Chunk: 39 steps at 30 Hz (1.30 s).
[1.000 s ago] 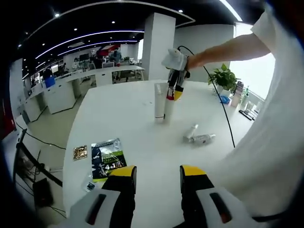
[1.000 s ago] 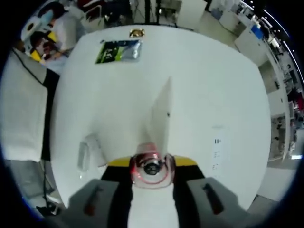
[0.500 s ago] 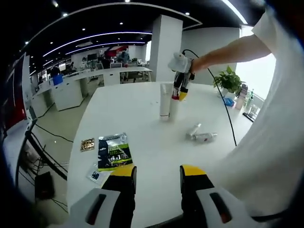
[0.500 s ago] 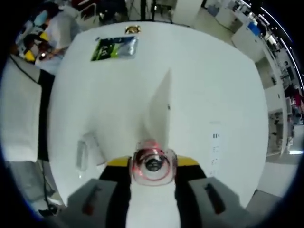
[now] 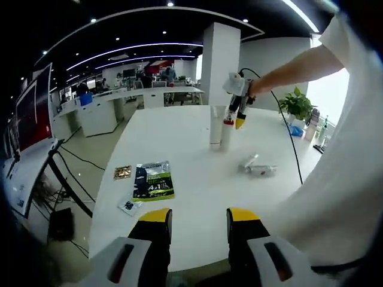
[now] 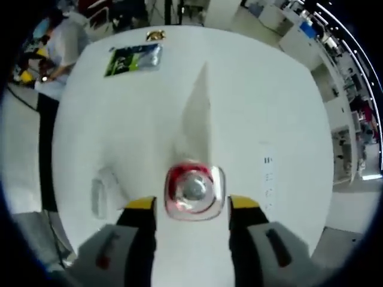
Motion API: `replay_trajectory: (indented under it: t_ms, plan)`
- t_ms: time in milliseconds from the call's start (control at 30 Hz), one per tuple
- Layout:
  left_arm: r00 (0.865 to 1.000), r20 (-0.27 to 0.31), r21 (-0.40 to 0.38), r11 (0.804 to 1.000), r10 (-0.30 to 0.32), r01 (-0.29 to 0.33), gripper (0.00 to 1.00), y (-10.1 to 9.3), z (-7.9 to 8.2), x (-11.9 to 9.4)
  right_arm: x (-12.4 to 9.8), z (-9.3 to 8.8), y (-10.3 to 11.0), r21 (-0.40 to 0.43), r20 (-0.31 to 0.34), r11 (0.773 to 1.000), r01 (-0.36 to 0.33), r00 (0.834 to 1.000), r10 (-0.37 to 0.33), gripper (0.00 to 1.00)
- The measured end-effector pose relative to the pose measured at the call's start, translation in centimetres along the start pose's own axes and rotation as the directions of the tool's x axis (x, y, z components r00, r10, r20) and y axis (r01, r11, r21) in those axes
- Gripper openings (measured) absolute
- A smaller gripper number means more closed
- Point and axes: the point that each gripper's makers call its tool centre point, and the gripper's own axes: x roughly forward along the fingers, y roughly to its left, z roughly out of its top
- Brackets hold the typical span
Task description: Arrange the skincare products in the storage area until every visible bottle or jar stands upright without overlapping.
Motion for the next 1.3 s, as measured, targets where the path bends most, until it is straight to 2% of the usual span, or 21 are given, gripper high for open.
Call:
replay_trajectory:
  t_ms: [133, 267, 367, 500, 733, 900, 933, 1067, 1167, 1233, 1300]
  plan:
    - [0.999, 0.031, -0.002, 1.000, 0.028, -0.028, 0.37, 0.7, 0.6, -0.8, -0.4, 0.1, 0.0, 0.072, 0.036, 0.997, 0.034, 0.999, -0.036, 0.54]
    - [0.998, 0.057, 0.015, 0.999, 0.029, -0.030, 0.37, 0.9, 1.2, -0.9, -0.7, -0.3, 0.3, 0.111, 0.061, 0.992, 0.067, 0.995, -0.074, 0.64]
    - [0.997, 0.071, 0.053, 0.998, 0.013, -0.016, 0.37, 0.9, 1.6, -0.7, -0.9, -0.8, 0.7, 0.156, 0.092, 0.983, 0.097, 0.989, -0.112, 0.73]
    - [0.997, 0.076, 0.101, 0.995, -0.017, 0.009, 0.37, 0.6, 1.5, 0.0, -1.3, -1.8, 1.8, 0.214, 0.129, 0.969, 0.121, 0.980, -0.151, 0.79]
    - [0.993, 0.085, 0.172, 0.983, -0.081, 0.065, 0.38, -1.0, 1.5, 1.9, -1.1, -4.8, 4.1, 0.328, 0.189, 0.933, 0.147, 0.958, -0.218, 0.82]
    - [0.990, 0.094, 0.185, 0.979, -0.107, 0.088, 0.38, -1.7, 1.3, 3.2, -0.2, -5.7, 6.1, 0.379, 0.240, 0.914, 0.147, 0.938, -0.251, 0.85]
    - [0.988, 0.099, 0.196, 0.976, -0.115, 0.094, 0.39, -2.0, 1.3, 3.5, 0.2, -6.0, 6.5, 0.395, 0.253, 0.906, 0.153, 0.930, -0.267, 0.86]
    - [0.988, 0.097, 0.209, 0.973, -0.123, 0.100, 0.40, -2.2, 0.8, 4.2, 1.3, -6.2, 7.9, 0.412, 0.280, 0.896, 0.166, 0.913, -0.298, 0.87]
    - [0.987, 0.102, 0.219, 0.971, -0.124, 0.099, 0.41, -2.2, 0.7, 4.4, 1.5, -6.3, 7.9, 0.420, 0.288, 0.892, 0.166, 0.908, -0.305, 0.87]
    - [0.987, 0.110, 0.227, 0.969, -0.120, 0.093, 0.42, -1.7, 0.4, 4.6, 2.3, -6.1, 8.0, 0.452, 0.316, 0.878, 0.159, 0.892, -0.324, 0.87]
    - [0.987, 0.113, 0.233, 0.968, -0.118, 0.089, 0.42, -1.3, 0.3, 4.7, 2.7, -5.7, 8.0, 0.464, 0.335, 0.873, 0.148, 0.884, -0.327, 0.87]
